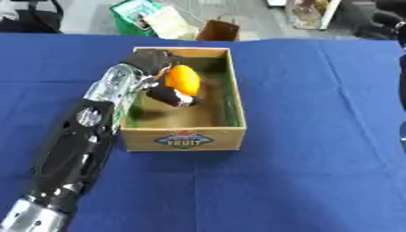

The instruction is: Pick up objects on the table and place them in the box.

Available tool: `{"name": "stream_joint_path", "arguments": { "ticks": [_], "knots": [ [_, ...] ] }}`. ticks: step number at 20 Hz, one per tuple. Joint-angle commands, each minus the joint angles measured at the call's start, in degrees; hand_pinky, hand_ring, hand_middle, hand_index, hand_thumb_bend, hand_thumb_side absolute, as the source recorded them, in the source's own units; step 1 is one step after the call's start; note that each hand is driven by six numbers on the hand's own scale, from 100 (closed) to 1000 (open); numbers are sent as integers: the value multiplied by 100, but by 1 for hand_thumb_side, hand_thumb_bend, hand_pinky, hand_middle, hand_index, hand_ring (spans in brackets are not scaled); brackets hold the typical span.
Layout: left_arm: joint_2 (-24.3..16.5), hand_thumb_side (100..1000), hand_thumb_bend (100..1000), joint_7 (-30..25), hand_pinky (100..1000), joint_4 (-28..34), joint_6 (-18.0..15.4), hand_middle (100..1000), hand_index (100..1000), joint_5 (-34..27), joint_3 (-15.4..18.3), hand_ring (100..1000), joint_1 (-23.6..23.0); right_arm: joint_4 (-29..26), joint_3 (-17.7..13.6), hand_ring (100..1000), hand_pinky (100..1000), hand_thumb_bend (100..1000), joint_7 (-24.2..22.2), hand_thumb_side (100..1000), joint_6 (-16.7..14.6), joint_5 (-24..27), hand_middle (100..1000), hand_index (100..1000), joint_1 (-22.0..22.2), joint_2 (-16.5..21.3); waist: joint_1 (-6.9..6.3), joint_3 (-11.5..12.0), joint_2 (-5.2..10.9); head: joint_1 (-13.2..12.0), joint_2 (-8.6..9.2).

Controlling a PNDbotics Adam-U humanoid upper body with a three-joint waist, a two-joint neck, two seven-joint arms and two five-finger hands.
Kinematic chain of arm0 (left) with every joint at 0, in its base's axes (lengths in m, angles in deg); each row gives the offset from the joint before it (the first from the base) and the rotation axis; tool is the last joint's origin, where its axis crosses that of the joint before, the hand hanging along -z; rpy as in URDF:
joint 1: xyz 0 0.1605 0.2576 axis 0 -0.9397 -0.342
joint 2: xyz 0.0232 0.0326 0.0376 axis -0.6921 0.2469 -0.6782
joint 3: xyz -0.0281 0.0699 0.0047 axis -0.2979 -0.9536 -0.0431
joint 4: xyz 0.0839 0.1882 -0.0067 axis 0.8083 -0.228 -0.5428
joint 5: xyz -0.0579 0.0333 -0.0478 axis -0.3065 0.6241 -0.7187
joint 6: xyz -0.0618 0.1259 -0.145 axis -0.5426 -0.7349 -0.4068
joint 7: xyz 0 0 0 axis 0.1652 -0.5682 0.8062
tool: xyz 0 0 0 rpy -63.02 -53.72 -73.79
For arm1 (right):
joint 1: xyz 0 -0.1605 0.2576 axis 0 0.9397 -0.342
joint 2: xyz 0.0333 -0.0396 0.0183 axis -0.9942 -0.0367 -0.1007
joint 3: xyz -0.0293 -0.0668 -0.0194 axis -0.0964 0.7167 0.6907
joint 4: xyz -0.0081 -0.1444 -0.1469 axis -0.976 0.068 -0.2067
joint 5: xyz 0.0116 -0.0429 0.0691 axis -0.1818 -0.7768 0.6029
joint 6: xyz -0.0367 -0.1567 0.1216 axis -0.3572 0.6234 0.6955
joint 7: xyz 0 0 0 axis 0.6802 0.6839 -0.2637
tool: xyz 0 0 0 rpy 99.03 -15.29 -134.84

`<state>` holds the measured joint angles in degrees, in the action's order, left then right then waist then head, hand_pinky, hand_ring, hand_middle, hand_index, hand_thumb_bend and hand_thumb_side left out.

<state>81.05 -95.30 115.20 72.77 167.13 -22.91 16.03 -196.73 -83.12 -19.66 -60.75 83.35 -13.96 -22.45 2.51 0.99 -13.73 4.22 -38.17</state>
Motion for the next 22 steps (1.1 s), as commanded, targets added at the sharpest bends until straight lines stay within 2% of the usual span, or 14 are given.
{"name": "stream_joint_path", "arguments": {
  "ticks": [1,2,3,4,5,6,7,8,11,12,14,16,18,22],
  "knots": [
    [-130,980,821,115,633,351,141,754,986,-274,106,743,93,-81,-31,751,764,100,4,1000,0,8,707,799,-34,76,-7,3,123,17,5],
    [-165,956,648,223,622,502,211,724,958,-387,134,729,91,-81,-35,751,764,100,9,1000,-1,7,707,799,-30,76,-9,7,124,26,-1],
    [-219,955,591,369,623,704,290,710,950,-524,160,725,84,-81,-41,751,764,100,15,1000,-2,5,707,799,-26,76,-13,13,123,40,-3],
    [-287,970,480,536,618,948,369,688,941,-685,178,713,70,-81,-48,751,764,100,23,1000,-4,2,707,799,-20,77,-18,20,121,60,-7],
    [-365,971,446,715,616,1219,459,680,941,-882,198,710,45,-81,-56,751,764,100,32,1000,-4,-2,707,799,-12,82,-24,30,119,82,-18],
    [-445,968,248,887,615,1491,557,660,950,-1120,220,703,12,-81,-61,751,763,100,39,1000,-3,-7,707,799,-6,85,-32,42,119,96,-41],
    [-538,963,154,1049,615,1768,654,654,954,-1408,245,699,-34,-81,-68,750,763,100,47,1000,-3,-11,707,799,-7,88,-42,52,120,105,-61],
    [-661,937,100,1193,617,2049,754,652,956,-1724,278,696,-104,-81,-79,750,762,100,60,1000,-8,-15,706,799,-10,94,-53,65,122,121,-91],
    [-1069,909,100,1580,613,2860,1097,641,941,-2556,443,688,-439,-81,-126,749,762,100,120,1000,-30,-32,706,798,1,135,-70,106,131,146,-157],
    [-1163,894,100,1766,597,3145,1222,616,909,-2837,537,668,-563,-81,-138,749,761,100,140,1000,-36,-34,705,798,7,143,-67,121,134,153,-161],
    [-1281,890,100,2386,584,3775,1318,595,884,-3546,739,643,-814,-81,-158,748,761,100,173,1000,-50,-39,705,798,12,154,-52,147,137,168,-159],
    [-1356,868,156,3287,578,4408,1112,590,875,-4412,960,630,-1110,-81,-183,748,760,100,208,1000,-70,-43,705,798,15,163,-24,182,137,194,-155],
    [-1431,851,170,4008,578,4831,859,592,873,-5155,1109,627,-1384,-81,-197,748,760,100,237,1000,-88,-46,704,797,20,167,6,221,135,214,-148],
    [-1571,848,196,4677,579,5356,453,593,864,-6007,1315,625,-1907,-81,-217,746,758,100,292,1000,-131,-40,702,796,22,164,66,290,132,211,-121]
  ]
}}
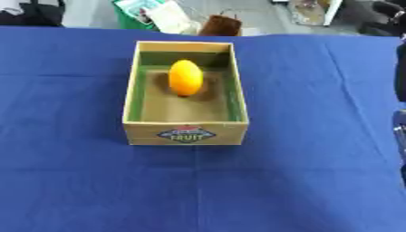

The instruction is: Pick up objects on the table and place them in the box.

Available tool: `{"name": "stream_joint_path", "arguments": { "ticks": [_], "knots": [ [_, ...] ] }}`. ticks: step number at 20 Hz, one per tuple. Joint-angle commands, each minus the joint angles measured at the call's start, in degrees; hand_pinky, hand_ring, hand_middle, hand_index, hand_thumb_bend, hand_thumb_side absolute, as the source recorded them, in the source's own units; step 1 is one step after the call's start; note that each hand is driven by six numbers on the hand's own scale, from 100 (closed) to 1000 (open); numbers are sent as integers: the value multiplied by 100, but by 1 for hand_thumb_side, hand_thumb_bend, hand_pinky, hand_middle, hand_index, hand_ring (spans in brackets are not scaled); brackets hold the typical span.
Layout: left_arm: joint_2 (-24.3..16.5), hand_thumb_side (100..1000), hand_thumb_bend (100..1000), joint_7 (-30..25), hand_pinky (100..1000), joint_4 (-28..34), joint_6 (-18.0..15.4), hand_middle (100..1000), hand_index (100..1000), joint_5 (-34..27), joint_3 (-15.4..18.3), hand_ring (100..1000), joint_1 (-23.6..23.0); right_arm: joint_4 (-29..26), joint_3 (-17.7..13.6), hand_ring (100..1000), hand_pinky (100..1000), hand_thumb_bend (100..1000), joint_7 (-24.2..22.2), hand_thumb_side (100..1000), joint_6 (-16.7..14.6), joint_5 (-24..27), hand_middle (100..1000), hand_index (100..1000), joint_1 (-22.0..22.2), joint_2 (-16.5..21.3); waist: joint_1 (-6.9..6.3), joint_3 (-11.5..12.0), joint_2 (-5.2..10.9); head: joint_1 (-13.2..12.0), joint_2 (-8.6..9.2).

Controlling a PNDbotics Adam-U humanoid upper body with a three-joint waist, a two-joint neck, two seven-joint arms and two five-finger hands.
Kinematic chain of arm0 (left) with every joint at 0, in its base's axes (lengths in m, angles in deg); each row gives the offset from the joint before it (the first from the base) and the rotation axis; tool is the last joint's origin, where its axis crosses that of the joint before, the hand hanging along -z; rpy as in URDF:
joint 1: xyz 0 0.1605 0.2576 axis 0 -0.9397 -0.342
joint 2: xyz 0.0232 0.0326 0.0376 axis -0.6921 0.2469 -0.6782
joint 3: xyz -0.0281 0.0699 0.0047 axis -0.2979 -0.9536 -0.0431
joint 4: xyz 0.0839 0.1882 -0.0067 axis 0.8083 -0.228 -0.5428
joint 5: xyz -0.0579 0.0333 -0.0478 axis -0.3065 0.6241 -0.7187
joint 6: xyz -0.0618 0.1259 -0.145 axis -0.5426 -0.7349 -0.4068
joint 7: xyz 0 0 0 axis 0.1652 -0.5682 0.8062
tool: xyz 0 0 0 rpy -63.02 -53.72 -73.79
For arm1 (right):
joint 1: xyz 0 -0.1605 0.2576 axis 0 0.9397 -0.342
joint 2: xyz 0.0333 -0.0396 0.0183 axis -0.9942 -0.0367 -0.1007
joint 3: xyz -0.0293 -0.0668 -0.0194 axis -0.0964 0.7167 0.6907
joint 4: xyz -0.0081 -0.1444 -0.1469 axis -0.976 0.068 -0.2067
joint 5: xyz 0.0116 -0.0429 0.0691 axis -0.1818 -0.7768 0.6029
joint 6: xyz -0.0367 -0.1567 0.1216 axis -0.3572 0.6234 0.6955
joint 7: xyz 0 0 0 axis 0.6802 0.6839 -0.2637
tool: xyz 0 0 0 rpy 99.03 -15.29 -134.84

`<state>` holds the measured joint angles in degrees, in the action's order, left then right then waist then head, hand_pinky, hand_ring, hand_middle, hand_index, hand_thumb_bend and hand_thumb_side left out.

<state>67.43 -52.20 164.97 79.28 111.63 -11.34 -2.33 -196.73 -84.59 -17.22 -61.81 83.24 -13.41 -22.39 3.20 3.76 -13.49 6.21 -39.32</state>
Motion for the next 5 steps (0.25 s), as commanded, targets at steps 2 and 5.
{"name": "stream_joint_path", "arguments": {
  "ticks": [2,5],
  "knots": [
    [-297,845,203,528,573,579,-366,587,855,-703,256,621,-390,-81,-89,743,758,100,94,1000,-59,-22,699,796,-24,164,32,40,103,28,21],
    [-382,836,199,679,566,812,-594,587,849,-1056,377,620,-800,-81,-112,742,756,100,180,1000,-113,5,698,796,-8,164,67,75,104,65,60]
  ]
}}
